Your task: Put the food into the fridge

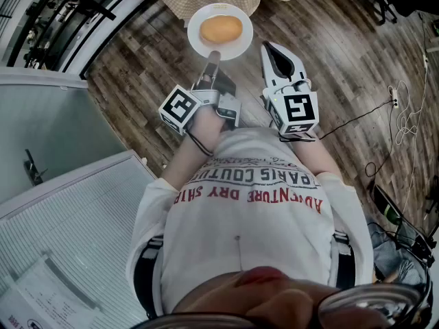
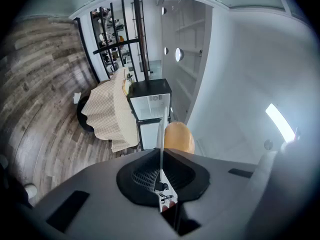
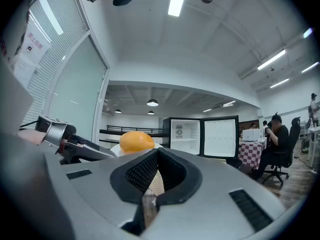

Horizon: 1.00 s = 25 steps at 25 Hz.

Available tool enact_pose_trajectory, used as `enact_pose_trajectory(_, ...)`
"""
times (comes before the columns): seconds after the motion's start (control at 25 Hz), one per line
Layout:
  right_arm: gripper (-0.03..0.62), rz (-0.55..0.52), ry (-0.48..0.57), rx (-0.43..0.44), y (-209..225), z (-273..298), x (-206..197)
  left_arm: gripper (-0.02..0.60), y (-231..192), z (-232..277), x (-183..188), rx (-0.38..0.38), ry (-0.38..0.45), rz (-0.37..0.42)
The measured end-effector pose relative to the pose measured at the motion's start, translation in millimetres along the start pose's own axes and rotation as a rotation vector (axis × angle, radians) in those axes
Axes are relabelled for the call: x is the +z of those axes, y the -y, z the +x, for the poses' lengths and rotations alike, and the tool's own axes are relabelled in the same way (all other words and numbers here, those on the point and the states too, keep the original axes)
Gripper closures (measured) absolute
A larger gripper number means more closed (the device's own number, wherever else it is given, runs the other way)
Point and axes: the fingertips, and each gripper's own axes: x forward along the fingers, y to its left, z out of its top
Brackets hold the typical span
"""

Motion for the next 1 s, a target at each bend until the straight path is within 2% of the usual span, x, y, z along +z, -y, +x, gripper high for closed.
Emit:
enact_pose_trajectory(0.32,0.572,0.002,-0.015,-0.004,-10.6,0.1,-6.2,0.546,-8.0,-9.6,7.7,0.004,0.002,-0.026)
enact_pose_trajectory(0.52,0.572,0.051,0.0,-0.019,-5.9,5.6,-11.6,0.546,-15.9,-5.4,13.1,0.013,0.015,-0.042)
enact_pose_trajectory(0.84,0.572,0.081,-0.018,0.003,35.9,32.5,-26.9,0.546,-24.9,32.3,9.8,0.037,0.054,-0.049)
enact_pose_trajectory(1.0,0.572,0.093,-0.002,0.023,73.8,62.3,-30.4,0.546,-28.7,67.7,7.7,0.054,0.108,-0.037)
